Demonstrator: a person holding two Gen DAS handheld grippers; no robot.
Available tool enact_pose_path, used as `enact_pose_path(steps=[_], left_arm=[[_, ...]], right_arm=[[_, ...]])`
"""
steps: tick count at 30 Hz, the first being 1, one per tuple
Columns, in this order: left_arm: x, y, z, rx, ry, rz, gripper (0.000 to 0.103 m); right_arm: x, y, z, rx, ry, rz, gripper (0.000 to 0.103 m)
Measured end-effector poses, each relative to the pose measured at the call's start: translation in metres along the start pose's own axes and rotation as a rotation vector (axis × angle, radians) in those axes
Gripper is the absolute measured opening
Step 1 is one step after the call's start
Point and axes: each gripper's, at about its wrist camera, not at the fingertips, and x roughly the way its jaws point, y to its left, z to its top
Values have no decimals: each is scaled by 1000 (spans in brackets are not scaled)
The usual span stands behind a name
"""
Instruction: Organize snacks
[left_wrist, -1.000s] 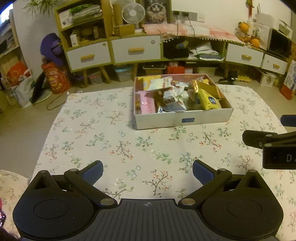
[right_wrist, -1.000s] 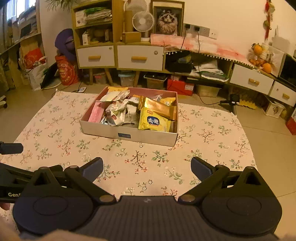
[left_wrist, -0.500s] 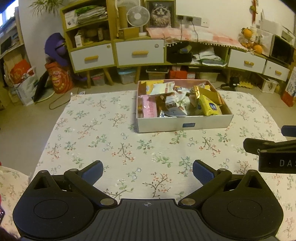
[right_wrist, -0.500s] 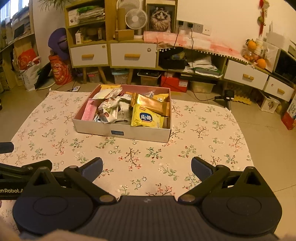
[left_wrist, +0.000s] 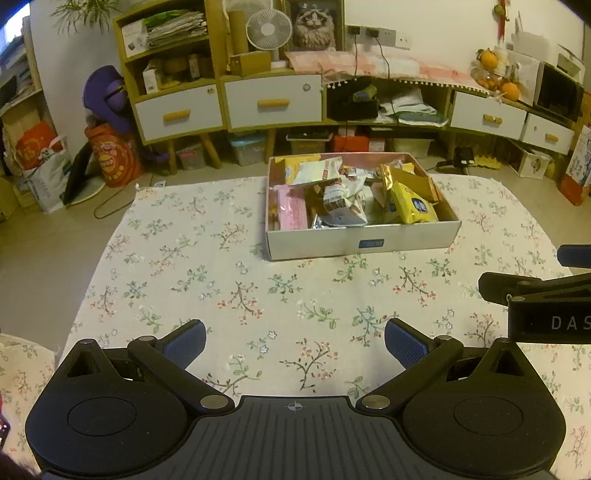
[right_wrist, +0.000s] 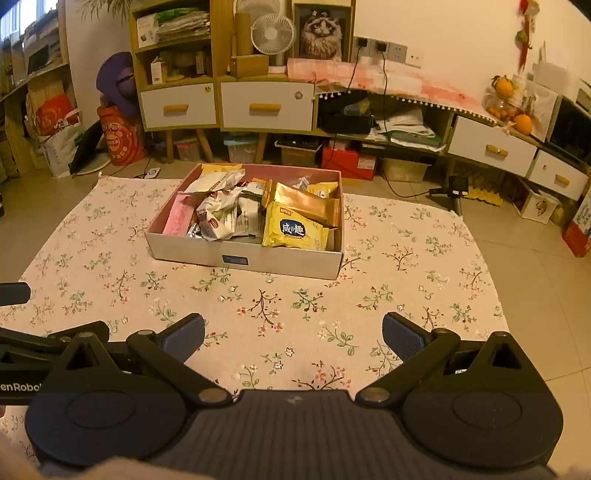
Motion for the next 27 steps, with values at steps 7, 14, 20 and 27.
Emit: enact_pose_path(steps=[7,14,20,27], left_arm=[[0,-1,-1,2,3,-2,103],[0,-1,-1,-1,4,-3,103],[0,0,-1,0,4,-3,103],[0,0,-1,-1,4,-3,103]], right_arm=[[0,0,0,0,2,0,102],[0,0,0,-2,3,0,102],[1,1,-1,-3,9,-2,102],[1,1,-1,-3,10,-2,102]])
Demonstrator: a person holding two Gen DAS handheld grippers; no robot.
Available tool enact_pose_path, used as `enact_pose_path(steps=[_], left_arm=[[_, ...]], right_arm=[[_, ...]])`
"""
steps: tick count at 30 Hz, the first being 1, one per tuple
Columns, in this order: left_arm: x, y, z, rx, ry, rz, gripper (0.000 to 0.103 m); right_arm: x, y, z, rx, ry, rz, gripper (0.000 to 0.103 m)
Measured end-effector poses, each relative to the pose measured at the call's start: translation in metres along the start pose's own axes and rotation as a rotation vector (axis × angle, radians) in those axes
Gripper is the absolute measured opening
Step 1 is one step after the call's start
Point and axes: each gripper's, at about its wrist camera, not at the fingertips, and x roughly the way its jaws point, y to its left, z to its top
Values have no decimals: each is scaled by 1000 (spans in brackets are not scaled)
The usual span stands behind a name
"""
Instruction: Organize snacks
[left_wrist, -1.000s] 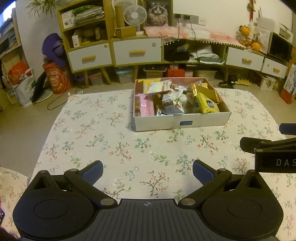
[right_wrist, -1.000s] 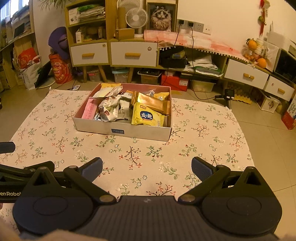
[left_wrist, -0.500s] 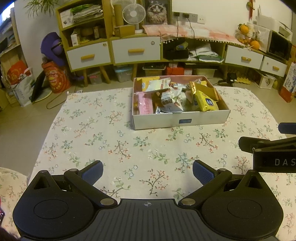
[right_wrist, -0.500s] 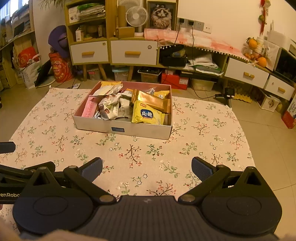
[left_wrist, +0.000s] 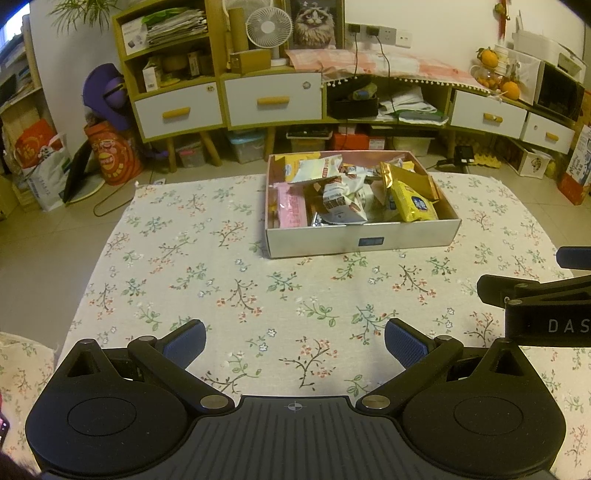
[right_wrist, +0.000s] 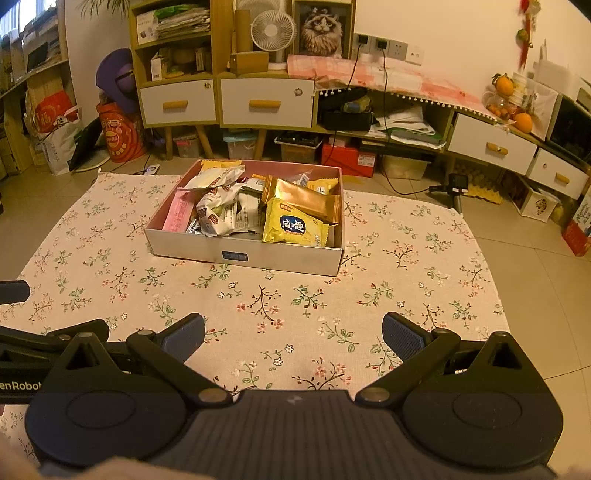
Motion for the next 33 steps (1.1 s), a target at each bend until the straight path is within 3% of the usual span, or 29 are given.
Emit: enact_pose_path(steps=[33], left_arm=[[2,3,-1,-14,7,20,103]], right_arm=[[-1,0,-2,-9,11,-3,102]])
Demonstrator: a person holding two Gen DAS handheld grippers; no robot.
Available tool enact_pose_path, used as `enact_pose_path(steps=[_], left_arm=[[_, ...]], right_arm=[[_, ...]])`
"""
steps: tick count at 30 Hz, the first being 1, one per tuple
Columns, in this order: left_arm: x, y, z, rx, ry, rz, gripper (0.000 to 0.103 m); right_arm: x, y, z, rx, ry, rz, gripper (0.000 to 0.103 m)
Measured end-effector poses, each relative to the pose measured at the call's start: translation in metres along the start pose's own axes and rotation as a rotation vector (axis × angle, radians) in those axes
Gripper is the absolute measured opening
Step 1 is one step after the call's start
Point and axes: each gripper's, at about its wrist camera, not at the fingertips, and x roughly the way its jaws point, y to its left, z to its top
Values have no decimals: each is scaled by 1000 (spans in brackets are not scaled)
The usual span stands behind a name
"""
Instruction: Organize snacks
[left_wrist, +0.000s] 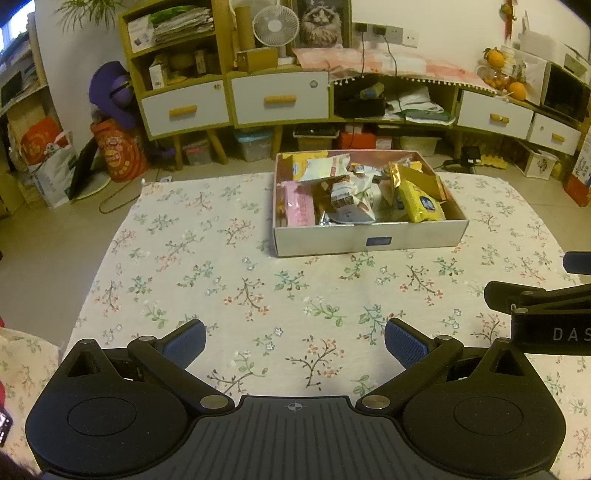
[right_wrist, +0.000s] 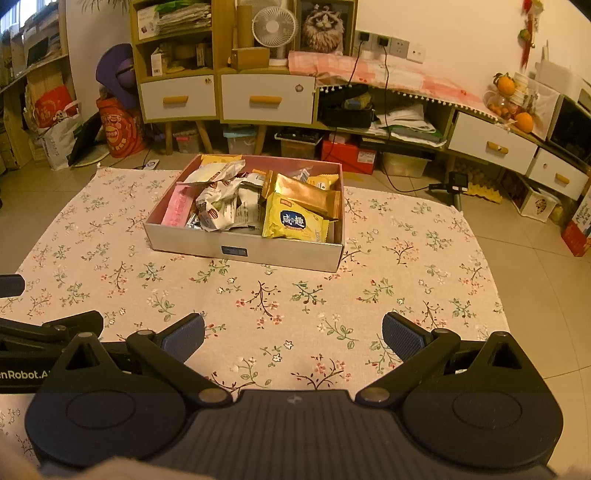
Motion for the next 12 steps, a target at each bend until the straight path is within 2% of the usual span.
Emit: enact_pose_path(steps=[12], left_arm=[[1,0,-1,5,3,6,103]], right_arm=[[1,1,0,-4,5,-1,102]])
